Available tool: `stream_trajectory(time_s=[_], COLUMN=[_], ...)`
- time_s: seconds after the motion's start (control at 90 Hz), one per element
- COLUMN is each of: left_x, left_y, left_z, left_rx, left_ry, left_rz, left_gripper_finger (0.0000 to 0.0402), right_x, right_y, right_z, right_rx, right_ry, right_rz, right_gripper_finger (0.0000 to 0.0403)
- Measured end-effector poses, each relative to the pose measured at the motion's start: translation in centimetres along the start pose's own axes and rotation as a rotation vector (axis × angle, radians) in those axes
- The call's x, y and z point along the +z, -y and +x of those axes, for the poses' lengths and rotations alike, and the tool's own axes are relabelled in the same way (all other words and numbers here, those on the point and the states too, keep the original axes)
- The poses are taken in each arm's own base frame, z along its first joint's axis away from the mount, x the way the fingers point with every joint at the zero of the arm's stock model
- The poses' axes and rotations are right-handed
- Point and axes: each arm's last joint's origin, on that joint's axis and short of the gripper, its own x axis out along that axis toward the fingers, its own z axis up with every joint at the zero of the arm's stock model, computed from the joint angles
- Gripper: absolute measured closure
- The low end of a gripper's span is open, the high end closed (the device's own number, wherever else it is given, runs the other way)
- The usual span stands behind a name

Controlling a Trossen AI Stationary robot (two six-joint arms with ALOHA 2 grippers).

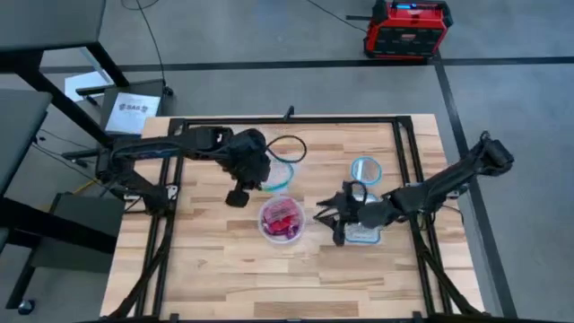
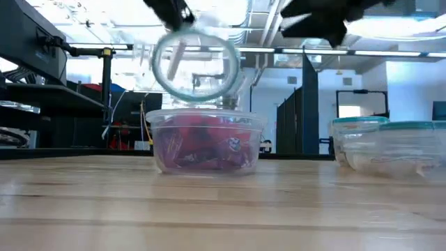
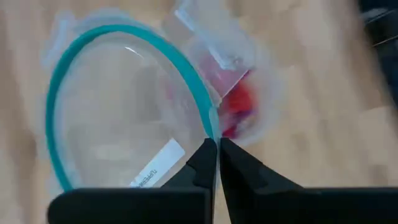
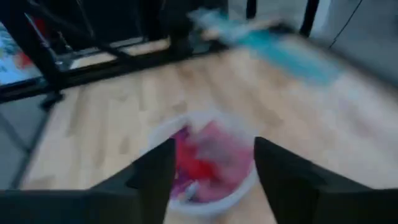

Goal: Sort candy
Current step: Close the big circular transparent bin

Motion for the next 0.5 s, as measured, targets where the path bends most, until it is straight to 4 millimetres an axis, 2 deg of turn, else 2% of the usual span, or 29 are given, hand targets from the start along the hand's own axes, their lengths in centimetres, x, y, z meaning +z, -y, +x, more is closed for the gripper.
stream_trajectory(time_s=[0.111,0.289,0.5], left_x=[1.2,2.0,2.8], left_y=[1.7,3.6,5.1], left_z=[-0.7,-0.6,-0.3], left_rx=[-0.078,-0.131,-0.161], left_ry=[0.052,0.081,0.128], left_rz=[-0.012,-0.034,-0.047], left_gripper_finger=[0.0401,0.0401,0.0401], right_x=[0.2,0.4,0.1], right_y=[0.3,-0.5,-1.3], right_z=[0.3,1.7,3.1], right_rx=[-0.026,-0.025,-0.039], right_ry=[0.017,0.110,0.178], right_rz=[-0.202,-0.462,-0.541], right_gripper_finger=[0.0156,0.0163,0.0190])
